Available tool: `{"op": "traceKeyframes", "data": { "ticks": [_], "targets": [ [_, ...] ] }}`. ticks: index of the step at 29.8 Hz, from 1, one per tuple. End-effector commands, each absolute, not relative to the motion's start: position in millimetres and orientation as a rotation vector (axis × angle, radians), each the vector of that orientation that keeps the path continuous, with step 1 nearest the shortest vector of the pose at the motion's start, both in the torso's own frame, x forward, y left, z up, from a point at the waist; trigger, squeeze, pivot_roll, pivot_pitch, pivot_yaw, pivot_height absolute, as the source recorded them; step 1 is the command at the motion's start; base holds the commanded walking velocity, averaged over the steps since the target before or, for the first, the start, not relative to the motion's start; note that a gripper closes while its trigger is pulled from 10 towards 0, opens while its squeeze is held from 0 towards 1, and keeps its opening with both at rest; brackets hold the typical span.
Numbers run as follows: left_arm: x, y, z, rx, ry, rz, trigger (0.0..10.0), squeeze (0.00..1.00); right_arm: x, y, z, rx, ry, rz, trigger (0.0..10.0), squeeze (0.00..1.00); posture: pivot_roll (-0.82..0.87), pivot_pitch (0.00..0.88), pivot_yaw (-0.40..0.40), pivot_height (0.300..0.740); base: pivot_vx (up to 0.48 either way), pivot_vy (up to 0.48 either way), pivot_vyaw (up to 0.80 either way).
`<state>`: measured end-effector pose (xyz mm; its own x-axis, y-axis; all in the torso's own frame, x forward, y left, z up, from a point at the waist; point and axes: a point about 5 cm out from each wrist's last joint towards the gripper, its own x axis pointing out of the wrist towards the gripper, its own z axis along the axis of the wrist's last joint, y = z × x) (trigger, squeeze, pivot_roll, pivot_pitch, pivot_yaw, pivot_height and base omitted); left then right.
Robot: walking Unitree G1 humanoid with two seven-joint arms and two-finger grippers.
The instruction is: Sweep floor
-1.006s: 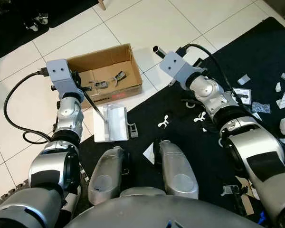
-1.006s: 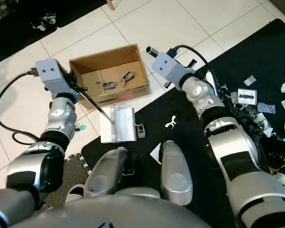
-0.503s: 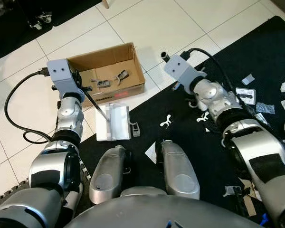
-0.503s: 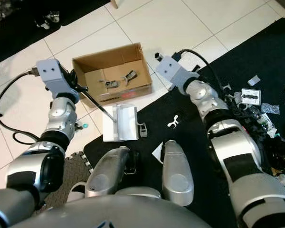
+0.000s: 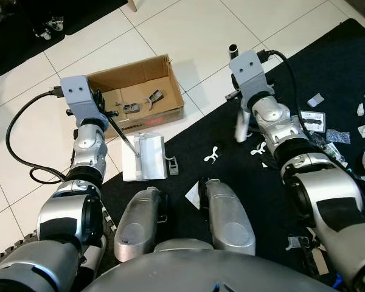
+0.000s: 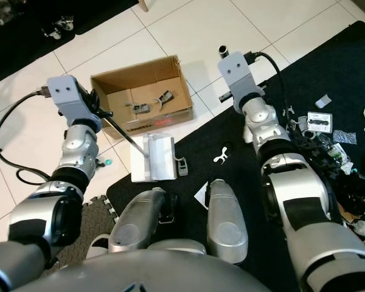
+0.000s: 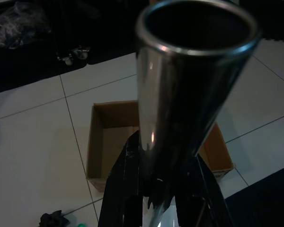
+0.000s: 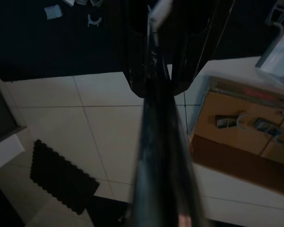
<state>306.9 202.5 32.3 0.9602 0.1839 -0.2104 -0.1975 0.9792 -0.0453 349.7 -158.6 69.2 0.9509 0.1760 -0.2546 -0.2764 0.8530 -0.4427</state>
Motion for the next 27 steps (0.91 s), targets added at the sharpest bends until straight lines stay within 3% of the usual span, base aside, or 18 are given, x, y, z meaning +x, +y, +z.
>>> {"op": "traceKeyframes", "data": {
  "ticks": [1, 6, 14, 16, 17, 18, 20, 27],
  "targets": [
    [302.0, 202.5, 24.8, -0.066, 0.247, 0.195, 10.0, 0.0, 354.0, -160.3, 75.3, -0.591, 0.181, 0.204, 10.0, 0.0, 0.03, 0.134, 0.068, 0.74, 0.0, 0.0, 0.0],
    [302.2, 202.3, 25.4, -0.071, 0.242, 0.198, 10.0, 0.0, 356.3, -158.2, 78.7, -0.776, 0.14, 0.195, 10.0, 0.0, 0.03, 0.132, 0.065, 0.74, 0.0, 0.0, 0.0],
    [302.7, 201.4, 25.6, -0.074, 0.241, 0.196, 10.0, 0.0, 354.6, -145.8, 76.3, -0.821, 0.115, 0.247, 10.0, 0.0, 0.03, 0.126, 0.062, 0.74, 0.0, 0.0, 0.0],
    [302.7, 201.6, 25.6, -0.072, 0.242, 0.196, 10.0, 0.0, 354.8, -142.0, 77.2, -0.739, 0.115, 0.249, 10.0, 0.0, 0.03, 0.126, 0.062, 0.74, 0.0, 0.0, 0.0],
    [302.7, 201.5, 25.5, -0.072, 0.242, 0.196, 10.0, 0.0, 355.1, -137.7, 78.6, -0.603, 0.122, 0.258, 10.0, 0.0, 0.02, 0.12, 0.062, 0.74, 0.0, 0.0, 0.0],
    [302.7, 201.5, 25.5, -0.072, 0.242, 0.196, 10.0, 0.0, 355.1, -137.7, 78.6, -0.603, 0.122, 0.258, 10.0, 0.0, 0.02, 0.12, 0.062, 0.74, 0.0, 0.0, 0.0],
    [302.8, 201.2, 25.5, -0.072, 0.243, 0.195, 10.0, 0.0, 357.4, -125.0, 88.2, -0.239, 0.091, 0.274, 10.0, 0.0, 0.02, 0.117, 0.061, 0.74, 0.0, 0.0, 0.0],
    [303.9, 199.8, 26.3, -0.075, 0.24, 0.193, 10.0, 0.0, 359.4, -120.6, 88.6, -0.163, 0.114, 0.246, 10.0, 0.0, 0.02, 0.114, 0.058, 0.74, 0.0, 0.0, 0.0]
  ]
}}
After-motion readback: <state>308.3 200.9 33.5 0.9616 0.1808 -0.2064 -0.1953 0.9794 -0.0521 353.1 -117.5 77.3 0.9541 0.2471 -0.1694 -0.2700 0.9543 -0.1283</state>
